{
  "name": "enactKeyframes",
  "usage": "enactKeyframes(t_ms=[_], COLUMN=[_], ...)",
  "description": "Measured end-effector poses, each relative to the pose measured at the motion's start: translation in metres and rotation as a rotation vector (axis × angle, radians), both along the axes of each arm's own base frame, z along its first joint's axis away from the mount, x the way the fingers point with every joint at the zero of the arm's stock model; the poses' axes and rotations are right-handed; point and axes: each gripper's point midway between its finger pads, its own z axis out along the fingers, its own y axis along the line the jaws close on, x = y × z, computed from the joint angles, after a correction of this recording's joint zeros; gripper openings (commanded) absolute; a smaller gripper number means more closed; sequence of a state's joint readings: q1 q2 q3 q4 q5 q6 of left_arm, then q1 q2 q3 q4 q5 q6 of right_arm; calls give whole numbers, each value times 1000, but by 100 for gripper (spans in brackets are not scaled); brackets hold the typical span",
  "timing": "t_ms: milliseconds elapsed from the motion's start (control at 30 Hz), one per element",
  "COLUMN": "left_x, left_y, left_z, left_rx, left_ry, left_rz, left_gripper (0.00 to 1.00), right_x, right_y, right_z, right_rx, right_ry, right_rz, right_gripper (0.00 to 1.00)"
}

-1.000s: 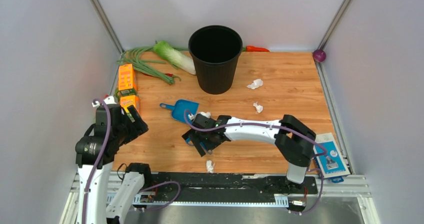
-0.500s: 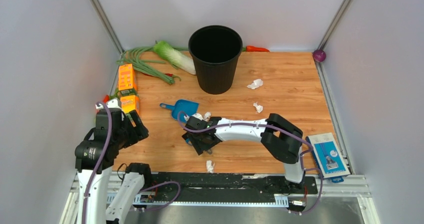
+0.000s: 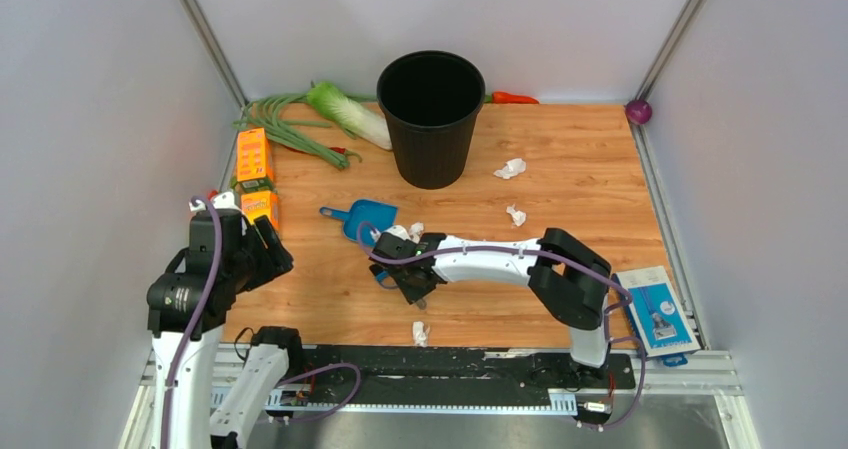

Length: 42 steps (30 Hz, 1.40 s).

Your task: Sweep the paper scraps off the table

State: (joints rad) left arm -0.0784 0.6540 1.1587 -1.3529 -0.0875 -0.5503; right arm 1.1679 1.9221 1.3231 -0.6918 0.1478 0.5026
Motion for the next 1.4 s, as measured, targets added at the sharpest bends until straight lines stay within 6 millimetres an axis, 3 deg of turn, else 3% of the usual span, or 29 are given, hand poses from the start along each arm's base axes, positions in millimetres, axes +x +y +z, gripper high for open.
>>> enactKeyframes(t_ms=[100,200,367,467,767,933,1100,1400], left_x=[4,6,7,16,56,68,75,79], left_y=[-2,-6,-15,-31,-88,-101,-108,-114], left_z=[3,2,4,11,53,68,81,92], left_rx=[-5,-23,-60,-129,-448,-541,-599,-651], left_ry=[8,24,19,-22,-150,-182,-216,-238], left_rz=[-5,-23,-57,-107,-219,-235,-245,-257], left_gripper=[66,66,68,68,65,59,54,16], right_x=[1,3,12,15,19,20,21,18], right_y=[-4,1,23,32,40,42,41,41], right_z=[15,45,120,158,236,262,267,269], right_rx=[0,50,208,283,431,487,495,497], right_ry=[-15,-40,-104,-134,-203,-225,-228,-217], right_rz=[8,25,47,56,57,57,57,65], right_gripper=[12,12,12,13,15,15,15,15])
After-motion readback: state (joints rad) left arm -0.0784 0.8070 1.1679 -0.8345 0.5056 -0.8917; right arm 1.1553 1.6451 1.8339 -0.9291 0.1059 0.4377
